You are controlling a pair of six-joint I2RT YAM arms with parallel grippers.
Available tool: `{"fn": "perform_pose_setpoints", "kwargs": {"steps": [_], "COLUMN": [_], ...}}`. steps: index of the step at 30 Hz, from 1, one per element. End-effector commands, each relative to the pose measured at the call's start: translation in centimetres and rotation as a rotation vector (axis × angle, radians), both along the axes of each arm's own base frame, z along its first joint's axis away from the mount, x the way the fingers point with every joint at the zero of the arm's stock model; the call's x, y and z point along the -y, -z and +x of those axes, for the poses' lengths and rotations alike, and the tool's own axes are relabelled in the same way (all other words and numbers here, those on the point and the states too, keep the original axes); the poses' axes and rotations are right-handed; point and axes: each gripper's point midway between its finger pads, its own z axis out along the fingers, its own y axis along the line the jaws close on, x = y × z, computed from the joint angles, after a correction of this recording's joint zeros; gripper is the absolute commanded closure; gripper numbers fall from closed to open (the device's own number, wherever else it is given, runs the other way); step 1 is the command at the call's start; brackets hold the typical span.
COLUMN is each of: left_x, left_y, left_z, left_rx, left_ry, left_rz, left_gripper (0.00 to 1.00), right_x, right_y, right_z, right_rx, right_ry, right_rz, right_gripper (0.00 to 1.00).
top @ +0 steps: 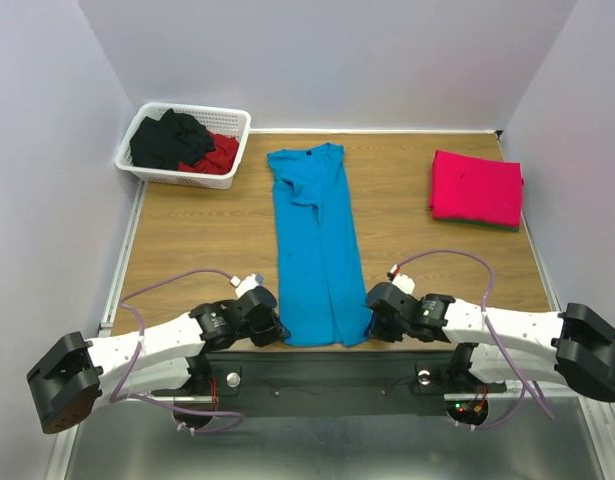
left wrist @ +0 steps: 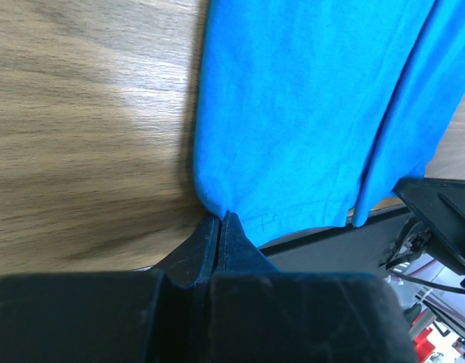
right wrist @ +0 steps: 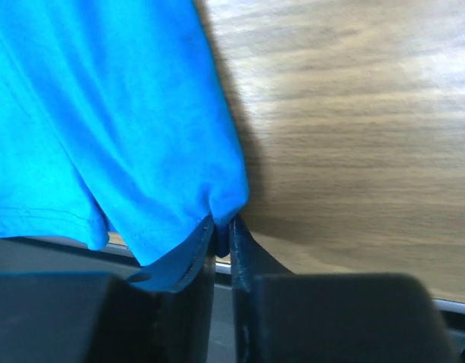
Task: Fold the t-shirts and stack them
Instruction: Fold the tshirt
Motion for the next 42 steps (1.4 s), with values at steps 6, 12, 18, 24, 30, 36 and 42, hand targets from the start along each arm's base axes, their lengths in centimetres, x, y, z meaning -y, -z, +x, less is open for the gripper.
{"fn": "perform_pose_setpoints", "kwargs": {"steps": [6, 12, 18, 24, 30, 36, 42], "left_x": [1.6, 1.9, 2.1, 1.1, -0.3, -1.4, -1.8], "left_y": [-2.8, -5.2, -6.7, -7.5, -8.7, -9.6, -8.8], "left_z": [2.1, 6.1, 11.1, 16.1, 20.7, 24.5, 28.0], "left_rx": [0.114, 0.229, 0.265, 0.316, 0.367, 0.401, 0.395], "left_ry": [0.002, -0.039, -0.058, -0.088, -0.139, -0.141, -0.121], "left_rz": [-0.053, -0.004, 0.079, 0.118, 0.155, 0.176, 0.194], "left_gripper": [1.0, 1.0, 1.0, 1.0, 1.0, 1.0, 1.0], "right_x": [-2.1, -2.7, -2.2, -2.6, -3.2, -4.0, -3.8], "right_y": [-4.8, -8.3, -11.0, -13.5, -13.5, -13.0, -13.3], "right_z": [4.6, 8.3, 13.6, 19.4, 24.7, 28.5, 31.8], "right_rx": [0.218, 0.348, 0.43, 0.502, 0.486, 0.483, 0.496], "right_ry": [0.0, 0.038, 0.095, 0.106, 0.066, 0.048, 0.079], "right_rz": [0.011, -0.016, -0.089, -0.12, -0.102, -0.127, -0.135], "right_gripper": [1.0, 1.0, 1.0, 1.0, 1.0, 1.0, 1.0]}}
